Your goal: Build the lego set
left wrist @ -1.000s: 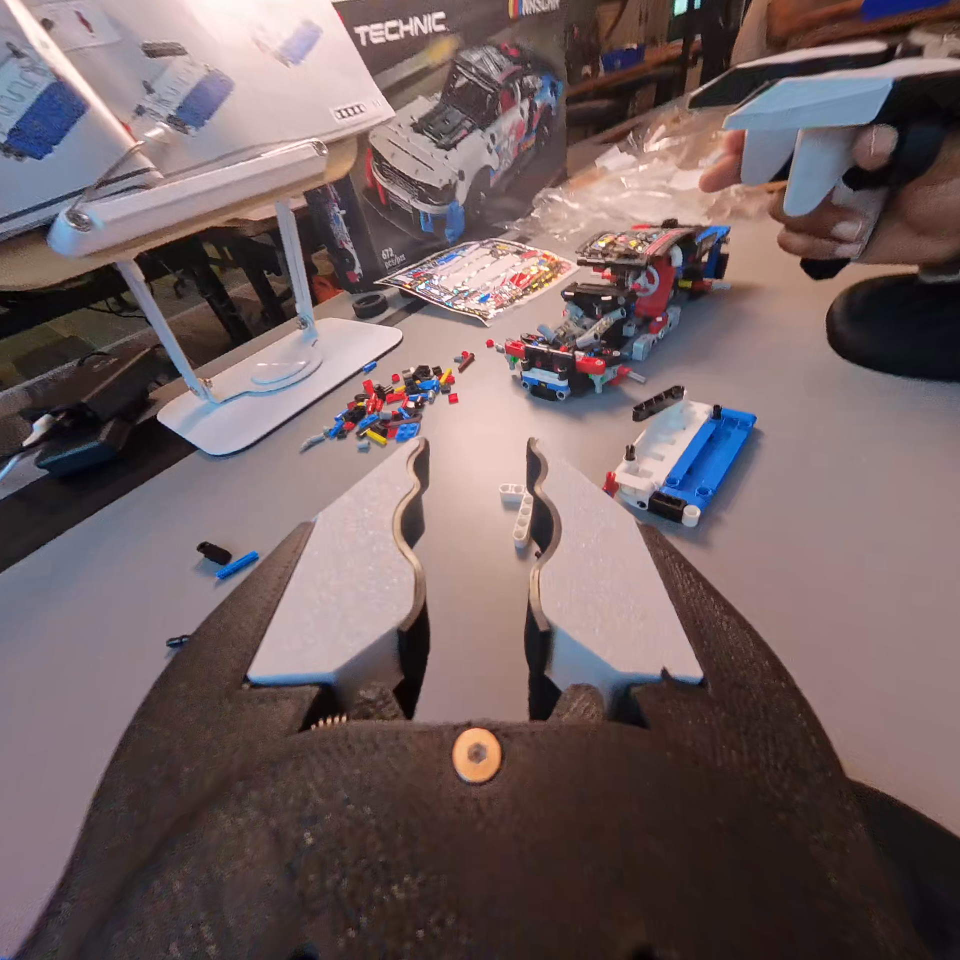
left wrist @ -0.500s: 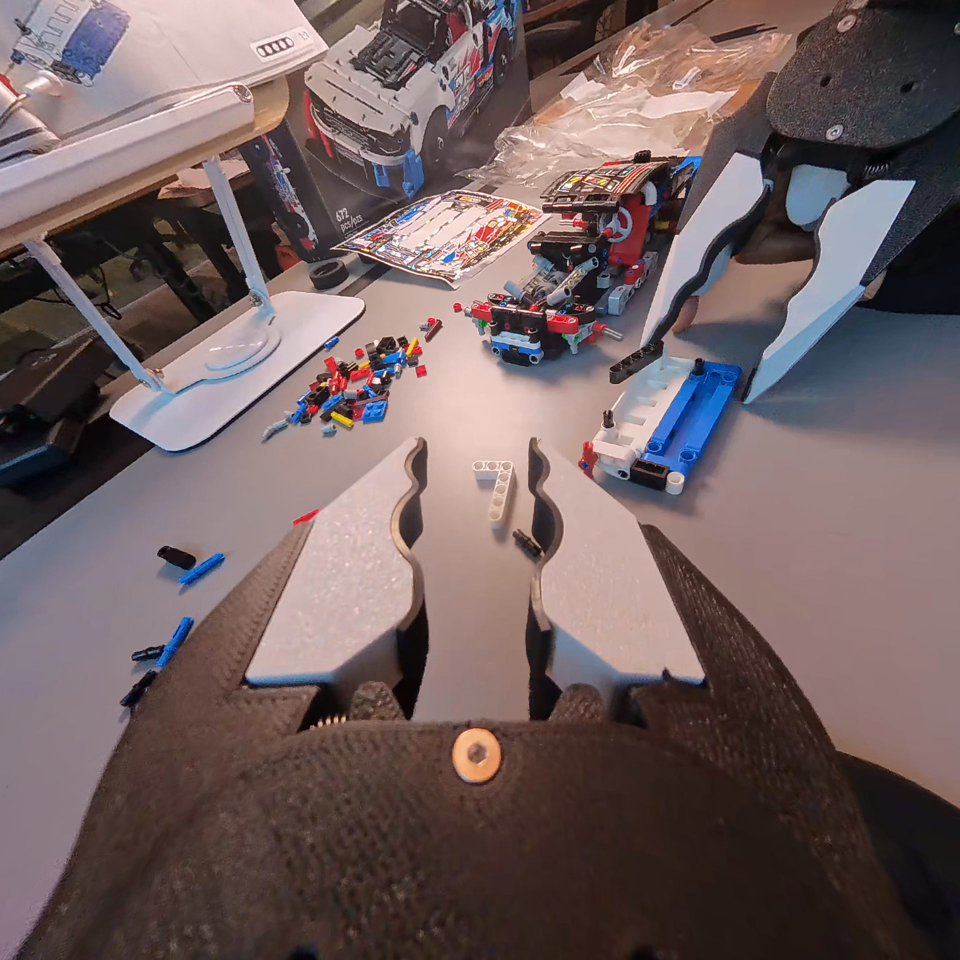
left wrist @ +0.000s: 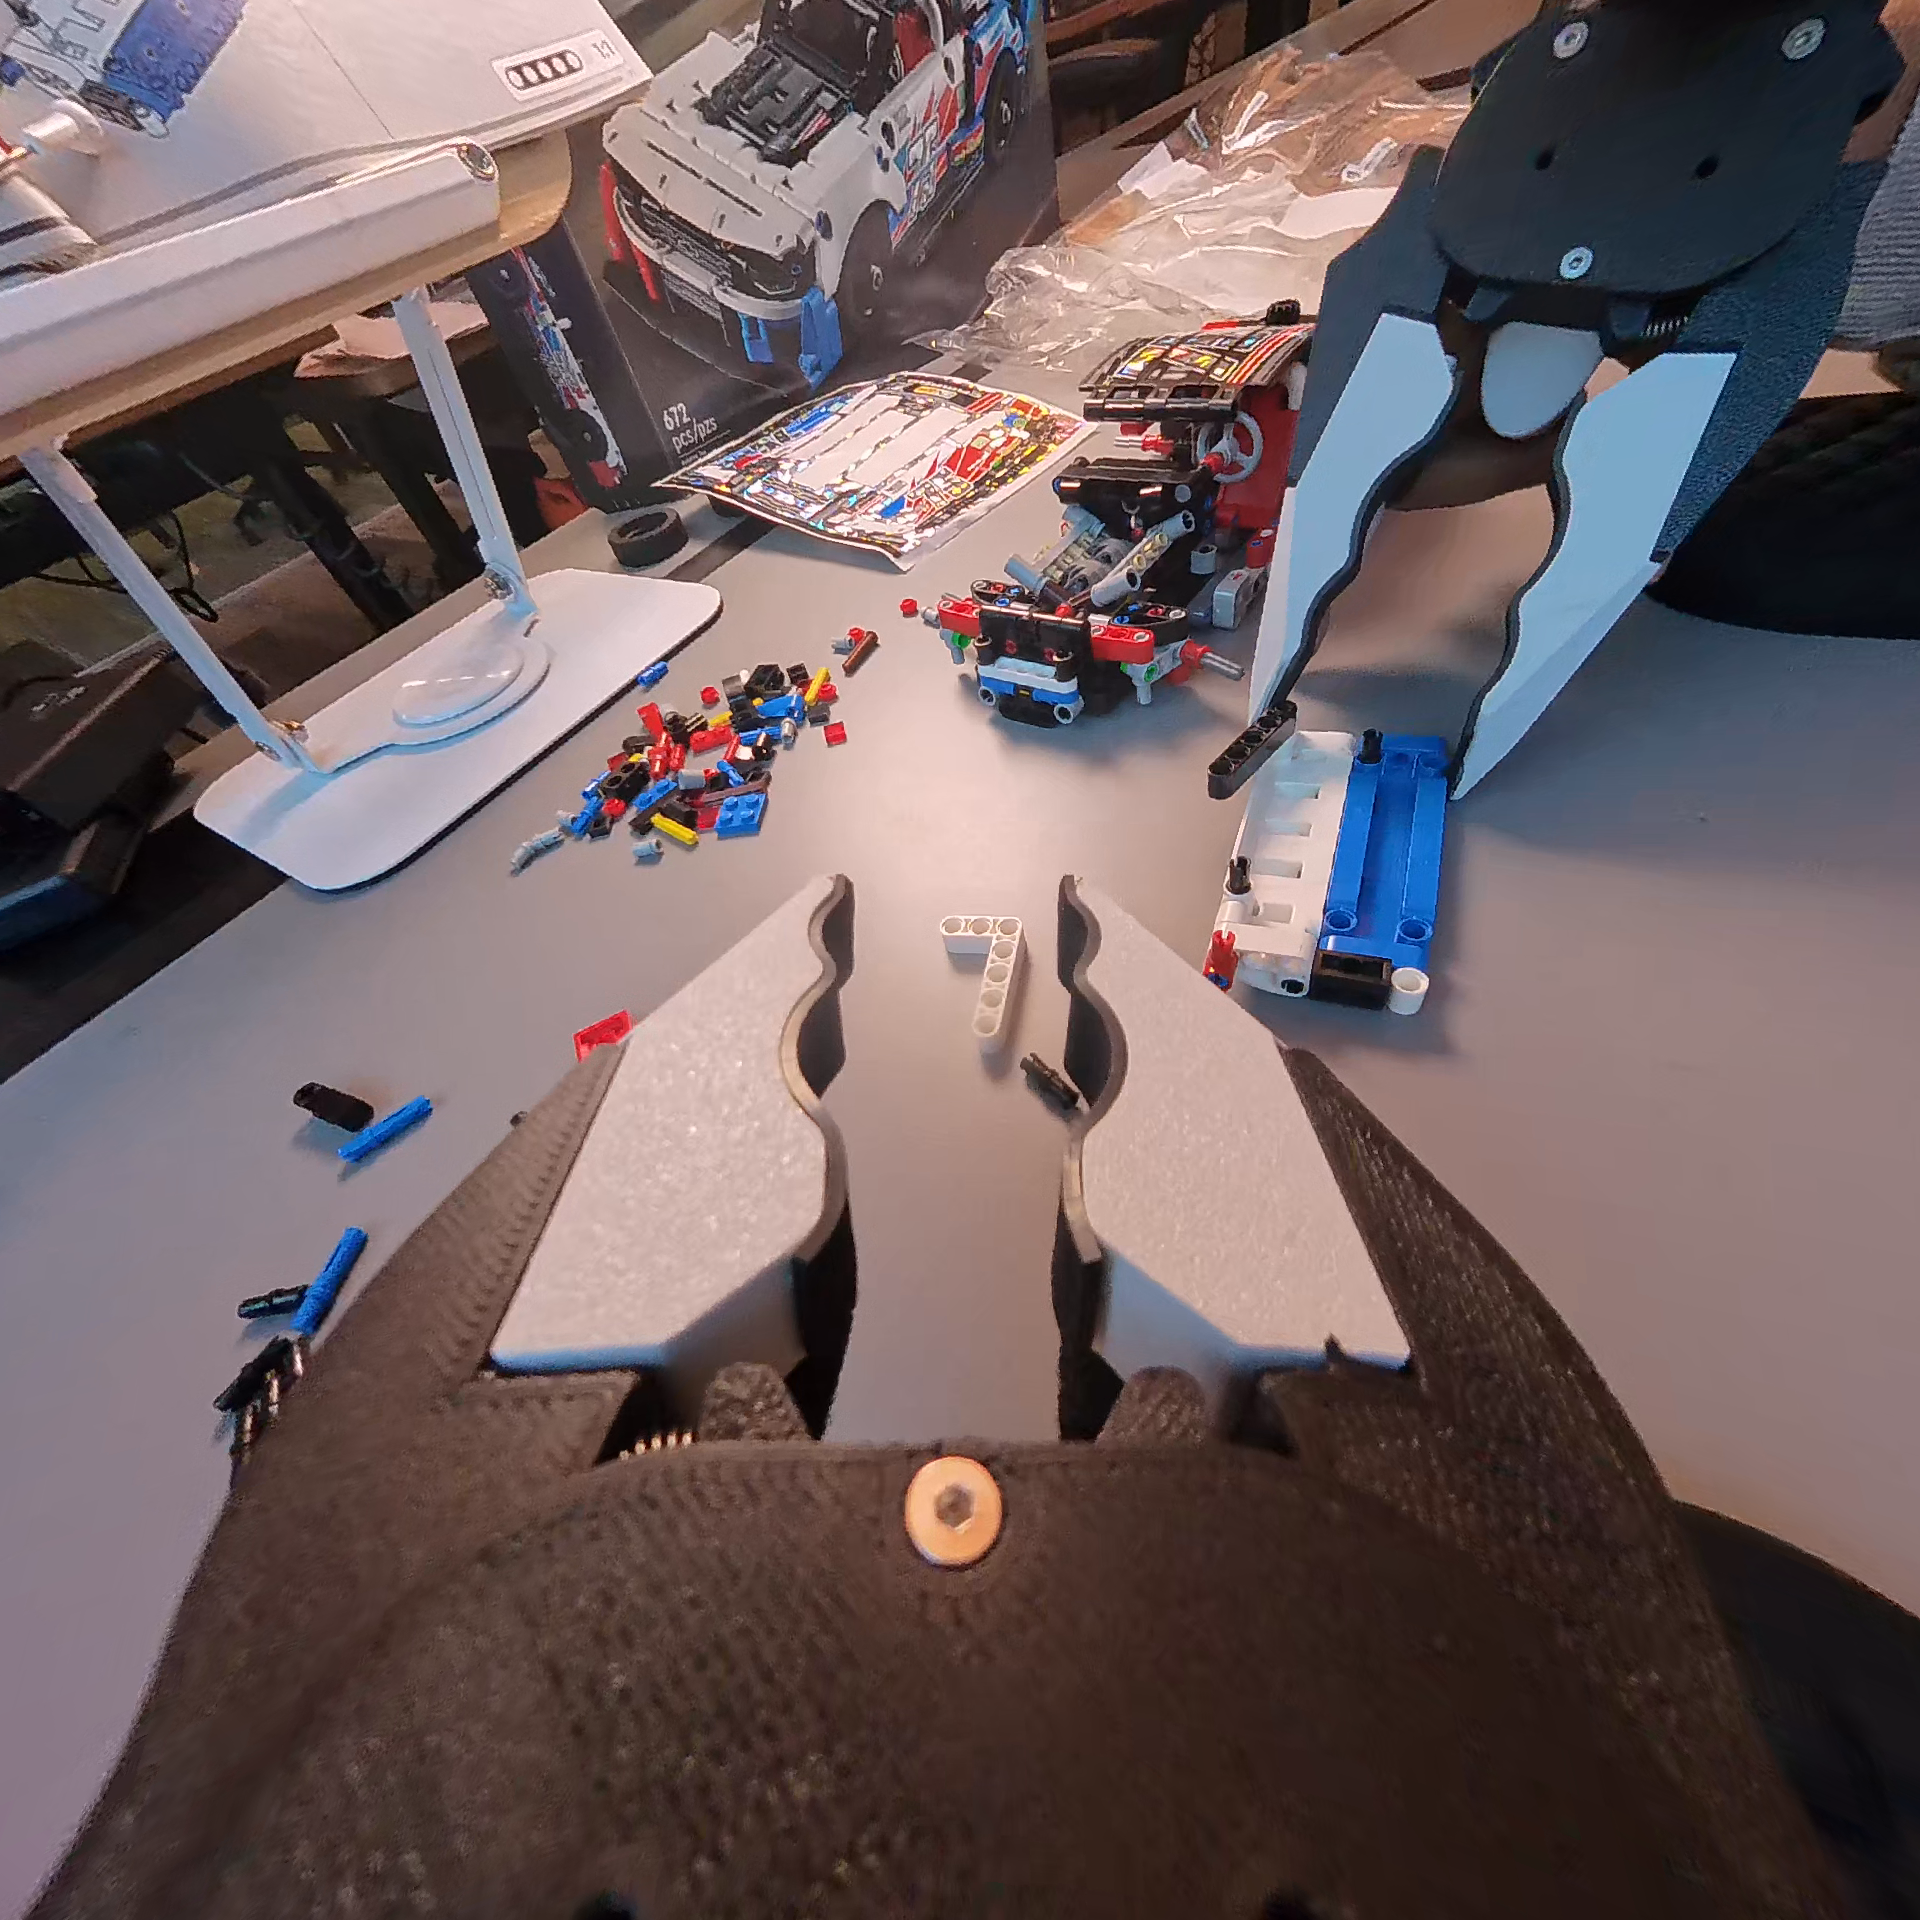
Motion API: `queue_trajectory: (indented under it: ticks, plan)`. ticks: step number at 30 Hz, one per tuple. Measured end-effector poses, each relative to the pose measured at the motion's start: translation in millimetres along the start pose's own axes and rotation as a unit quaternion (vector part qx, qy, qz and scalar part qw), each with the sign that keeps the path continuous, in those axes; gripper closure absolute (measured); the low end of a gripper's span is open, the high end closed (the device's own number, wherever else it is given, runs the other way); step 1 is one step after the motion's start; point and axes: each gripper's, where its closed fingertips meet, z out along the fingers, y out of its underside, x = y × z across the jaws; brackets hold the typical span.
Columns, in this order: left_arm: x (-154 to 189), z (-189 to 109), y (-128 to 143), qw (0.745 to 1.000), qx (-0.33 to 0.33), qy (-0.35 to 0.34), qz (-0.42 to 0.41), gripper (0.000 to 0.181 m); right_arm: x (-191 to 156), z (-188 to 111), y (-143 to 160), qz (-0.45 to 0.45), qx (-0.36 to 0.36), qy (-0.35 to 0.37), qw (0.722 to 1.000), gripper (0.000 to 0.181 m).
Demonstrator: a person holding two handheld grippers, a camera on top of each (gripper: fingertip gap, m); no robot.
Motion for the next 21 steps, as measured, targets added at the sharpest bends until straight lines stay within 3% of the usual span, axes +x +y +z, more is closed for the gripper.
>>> queue_trajectory:
  ticks: [5, 9, 15, 21]
  plan:
    - [-1.5, -1.2, -0.8, 1.000, 0.002, -0.005, 0.000, 0.144, 3.2, -6.7, -5.6, 0.020, 0.031, 0.014, 0.999, 0.117]
    - [-5.5, -3.1, -3.4, 1.000, 0.010, -0.015, -0.004, 0.143, 14.1, -37.4, -37.9, 0.058, 0.162, 0.049, 0.984, 0.118]
    - [-19.2, -10.4, -12.6, 0.998, 0.039, -0.045, -0.030, 0.138, 45.9, -99.7, -63.8, 0.144, 0.360, 0.171, 0.906, 0.122]
    - [-30.9, -17.8, -20.1, 0.994, 0.067, -0.065, -0.058, 0.137, 66.4, -131.8, -47.5, 0.169, 0.401, 0.292, 0.852, 0.124]
